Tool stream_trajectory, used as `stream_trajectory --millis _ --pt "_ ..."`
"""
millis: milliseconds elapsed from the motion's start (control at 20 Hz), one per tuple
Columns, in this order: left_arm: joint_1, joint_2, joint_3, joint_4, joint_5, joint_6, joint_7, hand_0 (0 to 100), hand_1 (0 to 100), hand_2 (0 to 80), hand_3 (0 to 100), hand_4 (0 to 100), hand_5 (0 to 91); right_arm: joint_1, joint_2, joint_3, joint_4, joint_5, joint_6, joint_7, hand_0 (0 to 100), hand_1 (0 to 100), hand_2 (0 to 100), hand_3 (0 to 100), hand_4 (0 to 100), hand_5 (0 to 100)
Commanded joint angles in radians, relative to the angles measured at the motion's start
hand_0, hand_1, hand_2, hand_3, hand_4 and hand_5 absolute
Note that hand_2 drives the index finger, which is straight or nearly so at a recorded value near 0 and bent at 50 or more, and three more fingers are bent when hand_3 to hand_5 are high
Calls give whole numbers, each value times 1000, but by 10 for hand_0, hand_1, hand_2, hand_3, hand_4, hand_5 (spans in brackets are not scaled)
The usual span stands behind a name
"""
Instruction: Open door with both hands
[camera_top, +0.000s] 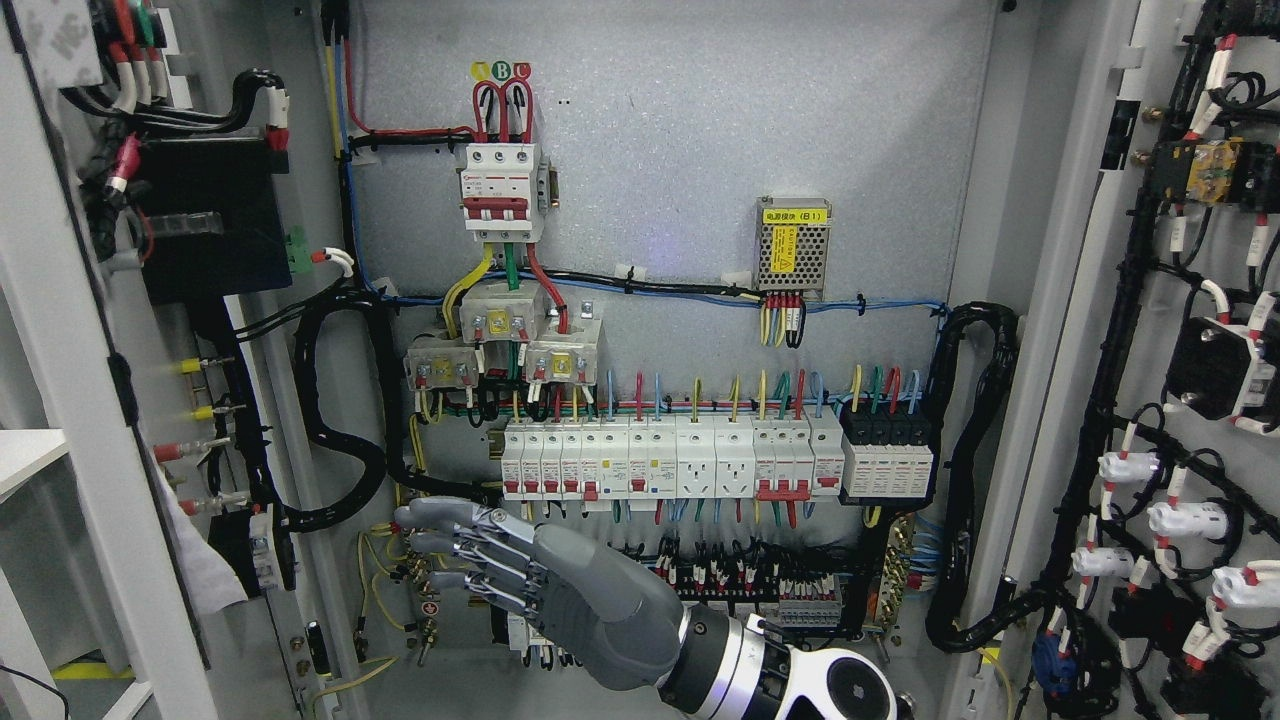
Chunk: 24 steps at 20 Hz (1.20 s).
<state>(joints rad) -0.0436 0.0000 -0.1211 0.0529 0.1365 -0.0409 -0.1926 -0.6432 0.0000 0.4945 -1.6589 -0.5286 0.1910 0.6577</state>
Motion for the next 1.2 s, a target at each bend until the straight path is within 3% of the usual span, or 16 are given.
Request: stream_trajectory --millis 0,100,601,1152 --pt "-2 17 0 -1 0 1 -1 288 0 28 28 32 0 0 0 114 -15 -121 1 -7 219 0 0 0 0 0" --pt "-4 17 -2 -1 0 1 -1 288 0 28 28 32 0 -6 0 136 2 -137 1 -23 219 0 0 0 0 0" --pt "-7 17 0 -1 0 1 -2 289 0 28 28 33 0 -38 0 228 28 -214 1 -20 219 0 0 0 0 0" --pt "-13 17 0 -1 0 -1 -2 288 0 28 28 33 0 -130 0 265 57 -284 1 -18 219 0 0 0 0 0"
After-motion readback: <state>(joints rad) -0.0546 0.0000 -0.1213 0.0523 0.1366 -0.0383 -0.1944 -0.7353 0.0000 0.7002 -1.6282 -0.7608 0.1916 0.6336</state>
